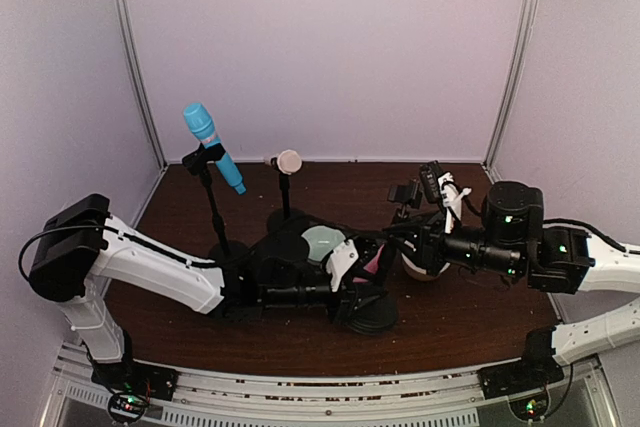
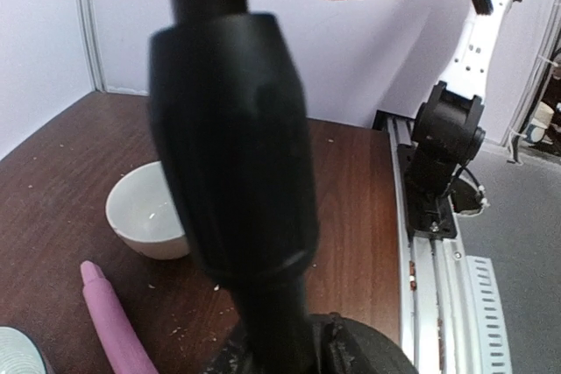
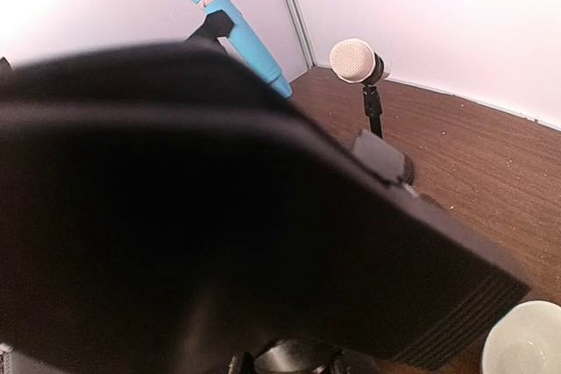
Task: Attach the microphones to the stand
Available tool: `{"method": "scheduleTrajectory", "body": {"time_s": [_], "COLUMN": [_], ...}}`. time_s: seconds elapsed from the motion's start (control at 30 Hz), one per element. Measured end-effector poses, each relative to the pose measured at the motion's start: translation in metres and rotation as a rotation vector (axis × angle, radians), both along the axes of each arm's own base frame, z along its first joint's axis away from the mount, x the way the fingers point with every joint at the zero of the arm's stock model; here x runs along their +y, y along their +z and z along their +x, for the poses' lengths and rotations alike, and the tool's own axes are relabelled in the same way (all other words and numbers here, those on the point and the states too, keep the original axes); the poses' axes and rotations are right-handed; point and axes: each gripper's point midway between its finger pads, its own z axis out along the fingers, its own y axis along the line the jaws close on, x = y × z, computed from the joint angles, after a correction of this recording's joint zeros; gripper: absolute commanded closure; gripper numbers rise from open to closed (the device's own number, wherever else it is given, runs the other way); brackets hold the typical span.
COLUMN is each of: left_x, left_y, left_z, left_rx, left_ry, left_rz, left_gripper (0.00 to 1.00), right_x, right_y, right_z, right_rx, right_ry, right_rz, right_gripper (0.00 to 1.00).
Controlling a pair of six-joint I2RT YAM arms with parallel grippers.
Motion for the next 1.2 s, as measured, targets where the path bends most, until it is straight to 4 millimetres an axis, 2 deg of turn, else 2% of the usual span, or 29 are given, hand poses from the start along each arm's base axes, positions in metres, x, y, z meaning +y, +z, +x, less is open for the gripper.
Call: {"method": "scheduleTrajectory", "body": {"time_s": [0.03,0.13,0.2,0.27,0.4,0.5,0.63,0.7,0.87,1.0,1.03,1.13,1.2], "left_x": [0.000,0.001,0.001,0.001,0.003,0.005,0.004,0.004,0.005,0.006,0.006,0.008,0.009], "left_y": [0.002,0.002,0.002,0.001,-0.006,-0.016,-0.016,-0.016,-0.012,-0.009,-0.009,-0.011,-0.011], "left_z": [0.000,0.005,0.006,0.004,0.004,0.008,0.012,0.013,0.015,0.015,0.015,0.016,0.016], "left_rx": [0.004,0.026,0.032,0.037,0.079,0.138,0.202,0.221,0.246,0.251,0.251,0.251,0.249], "left_ry": [-0.004,0.009,0.011,0.003,0.028,0.063,0.100,0.112,0.130,0.135,0.137,0.141,0.141], "left_rz": [-0.008,-0.014,-0.017,-0.015,0.008,0.065,0.082,0.081,0.071,0.063,0.062,0.064,0.061], "left_gripper": [0.92,1.00,1.00,1.00,1.00,1.00,1.00,1.00,1.00,1.00,1.00,1.00,1.00], "right_x": [0.000,0.002,0.002,0.000,-0.007,-0.007,-0.001,0.001,0.004,0.007,0.008,0.010,0.012], "right_y": [0.001,0.002,0.003,0.007,-0.001,-0.025,-0.045,-0.050,-0.058,-0.055,-0.054,-0.055,-0.054], "right_z": [0.000,-0.002,0.000,0.002,0.003,0.004,0.009,0.011,0.015,0.015,0.015,0.015,0.014], "right_rx": [0.000,-0.012,-0.011,-0.023,-0.006,0.031,0.070,0.080,0.103,0.112,0.114,0.119,0.125], "right_ry": [0.001,0.011,0.004,-0.013,-0.045,-0.056,-0.073,-0.084,-0.103,-0.103,-0.103,-0.096,-0.089], "right_rz": [0.005,0.004,0.009,0.024,0.060,0.029,-0.010,-0.016,-0.019,0.007,0.012,0.018,0.026], "right_gripper": [0.98,0.61,0.47,0.40,0.39,0.40,0.44,0.48,0.65,0.68,0.72,0.93,1.00]}}
